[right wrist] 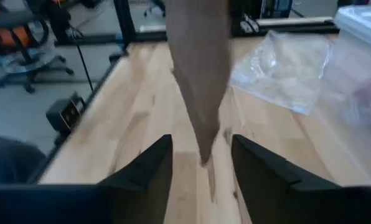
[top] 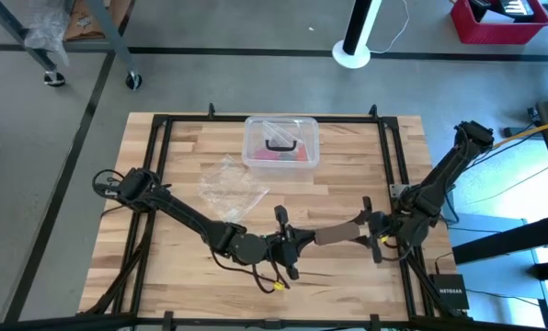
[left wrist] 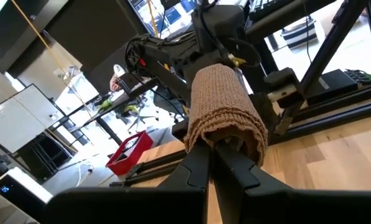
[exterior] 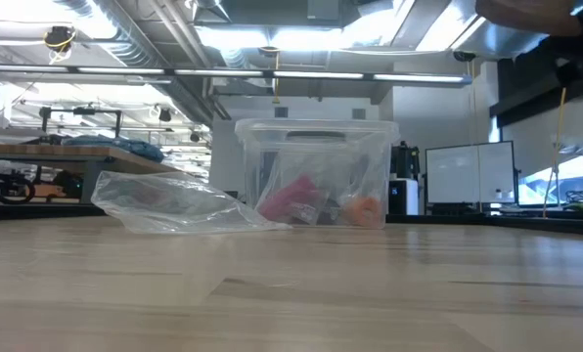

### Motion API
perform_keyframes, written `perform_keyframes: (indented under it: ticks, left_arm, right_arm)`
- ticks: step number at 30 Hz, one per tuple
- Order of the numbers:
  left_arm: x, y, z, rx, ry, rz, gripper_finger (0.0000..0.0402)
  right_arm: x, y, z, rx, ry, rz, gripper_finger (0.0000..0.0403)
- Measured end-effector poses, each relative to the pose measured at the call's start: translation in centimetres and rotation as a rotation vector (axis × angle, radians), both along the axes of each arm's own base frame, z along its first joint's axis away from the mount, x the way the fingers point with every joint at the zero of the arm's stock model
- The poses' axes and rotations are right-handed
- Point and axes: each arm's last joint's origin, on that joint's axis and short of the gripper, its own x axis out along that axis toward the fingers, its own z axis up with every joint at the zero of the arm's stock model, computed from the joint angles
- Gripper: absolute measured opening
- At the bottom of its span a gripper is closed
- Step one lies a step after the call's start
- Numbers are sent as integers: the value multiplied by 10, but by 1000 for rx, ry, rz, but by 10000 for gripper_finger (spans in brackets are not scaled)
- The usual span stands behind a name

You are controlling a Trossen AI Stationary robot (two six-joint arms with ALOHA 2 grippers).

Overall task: Roll bandage
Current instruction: Roll the brown bandage

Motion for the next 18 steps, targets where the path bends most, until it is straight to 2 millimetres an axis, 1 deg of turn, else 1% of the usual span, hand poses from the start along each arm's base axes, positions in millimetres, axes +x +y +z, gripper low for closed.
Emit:
perform_keyframes:
  ticks: [10,13,17,18]
  left_arm:
    - [0,0,0,0,0,0,1]
    - [0,0,0,0,0,0,1]
    - [0,0,0,-2,-3,0,1]
    - [0,0,1,-3,-6,0,1]
  right_arm:
    - [1,1,2,-1,-29,5,109]
    - [1,0,3,-11,-53,-23,77]
    - [1,0,4,-31,-60,-15,15]
    - [1,0,4,-31,-59,-11,9]
